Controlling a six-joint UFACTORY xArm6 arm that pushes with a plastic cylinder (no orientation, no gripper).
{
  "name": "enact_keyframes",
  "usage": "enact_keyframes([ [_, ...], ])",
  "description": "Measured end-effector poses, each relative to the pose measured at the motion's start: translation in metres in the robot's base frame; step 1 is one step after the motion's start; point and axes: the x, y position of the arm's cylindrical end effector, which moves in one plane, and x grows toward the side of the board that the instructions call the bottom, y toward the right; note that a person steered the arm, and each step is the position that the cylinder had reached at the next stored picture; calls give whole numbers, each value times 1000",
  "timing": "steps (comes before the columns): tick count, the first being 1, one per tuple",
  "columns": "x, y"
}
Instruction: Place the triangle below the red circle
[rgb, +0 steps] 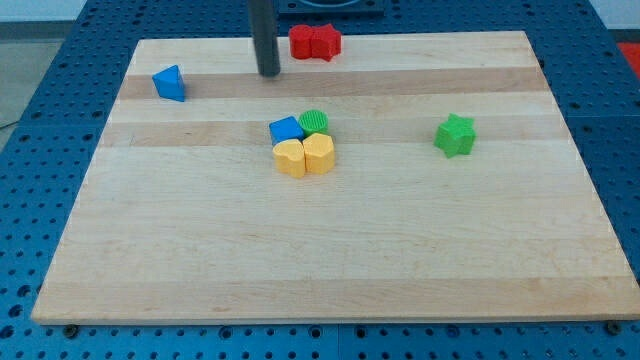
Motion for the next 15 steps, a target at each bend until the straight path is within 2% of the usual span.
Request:
enact_keyframes([
  [1, 45, -51],
  [2, 85, -129],
  [3, 88, -200],
  [4, 61, -202],
  [5, 10, -161],
  [6, -16, -69],
  [7, -16, -27],
  [8, -16, -105],
  [9, 2, -165],
  [10, 34, -126],
  [11, 17, -34],
  [12, 3, 16],
  [13, 28, -13],
  [14, 47, 7],
  [15, 35, 50],
])
